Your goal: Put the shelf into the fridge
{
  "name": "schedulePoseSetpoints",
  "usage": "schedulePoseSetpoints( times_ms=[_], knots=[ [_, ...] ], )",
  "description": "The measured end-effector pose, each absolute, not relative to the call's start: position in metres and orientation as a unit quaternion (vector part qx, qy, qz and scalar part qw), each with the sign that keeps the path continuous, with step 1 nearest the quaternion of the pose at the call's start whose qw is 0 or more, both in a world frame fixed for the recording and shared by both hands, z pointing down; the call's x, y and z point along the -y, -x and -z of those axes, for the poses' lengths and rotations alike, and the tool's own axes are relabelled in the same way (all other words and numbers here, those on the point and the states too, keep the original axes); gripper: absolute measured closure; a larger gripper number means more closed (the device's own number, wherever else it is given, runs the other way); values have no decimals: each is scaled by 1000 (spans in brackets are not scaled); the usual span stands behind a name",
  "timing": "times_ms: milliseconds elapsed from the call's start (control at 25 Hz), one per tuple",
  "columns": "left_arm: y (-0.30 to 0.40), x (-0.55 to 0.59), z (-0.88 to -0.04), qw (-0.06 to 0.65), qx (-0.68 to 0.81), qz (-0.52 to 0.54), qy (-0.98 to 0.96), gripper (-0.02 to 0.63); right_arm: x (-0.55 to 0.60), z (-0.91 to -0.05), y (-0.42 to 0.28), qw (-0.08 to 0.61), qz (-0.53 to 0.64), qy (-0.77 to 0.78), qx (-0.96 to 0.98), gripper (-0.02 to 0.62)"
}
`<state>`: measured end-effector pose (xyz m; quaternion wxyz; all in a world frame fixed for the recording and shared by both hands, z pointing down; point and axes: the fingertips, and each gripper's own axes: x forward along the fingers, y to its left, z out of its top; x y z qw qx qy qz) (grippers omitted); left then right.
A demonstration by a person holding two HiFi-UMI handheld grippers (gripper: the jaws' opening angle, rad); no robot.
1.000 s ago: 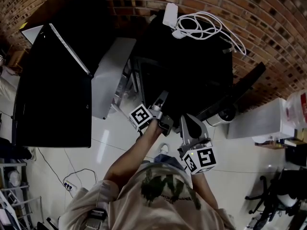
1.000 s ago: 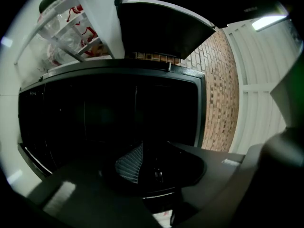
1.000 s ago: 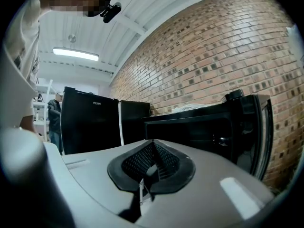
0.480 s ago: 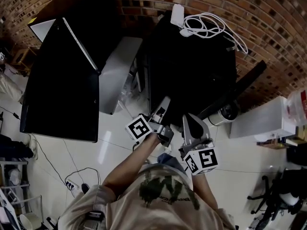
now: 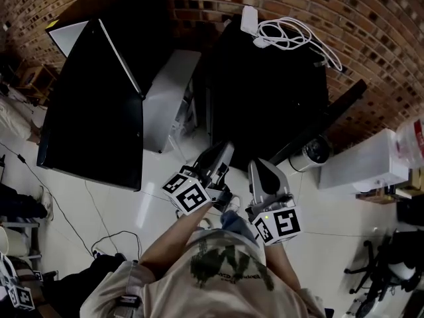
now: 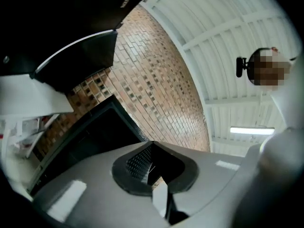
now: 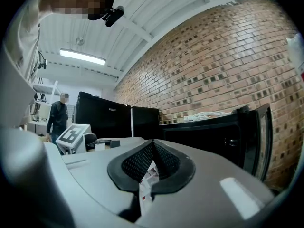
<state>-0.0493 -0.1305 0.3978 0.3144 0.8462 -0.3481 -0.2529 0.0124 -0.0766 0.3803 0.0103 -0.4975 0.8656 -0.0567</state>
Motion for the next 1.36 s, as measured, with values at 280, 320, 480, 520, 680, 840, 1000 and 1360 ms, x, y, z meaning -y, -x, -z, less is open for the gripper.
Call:
schedulePoseSetpoints(
  times_ms=[280,320,480,520,680,840,1000,1360],
  knots=[
    [61,96,-379,229,367,206,-878,606,55,-372,-1,8,47,501,-864,595],
    [62,92,-378,219,371,200,-880,606,53,-372,0,7,45,503,-863,595],
    [65,81,-378,191,383,179,-886,606,45,-372,5,3,40,506,-862,595],
    [65,79,-378,183,385,174,-888,606,43,-372,7,3,39,505,-862,595],
    [65,73,-373,152,390,157,-894,606,37,-368,11,3,34,508,-861,595],
    [70,68,-366,133,395,154,-896,606,31,-364,13,5,30,510,-860,595],
    [69,71,-369,131,395,152,-897,606,34,-367,11,2,30,513,-858,595],
    [66,68,-371,133,393,149,-897,606,31,-369,10,-1,31,513,-858,595]
  ],
)
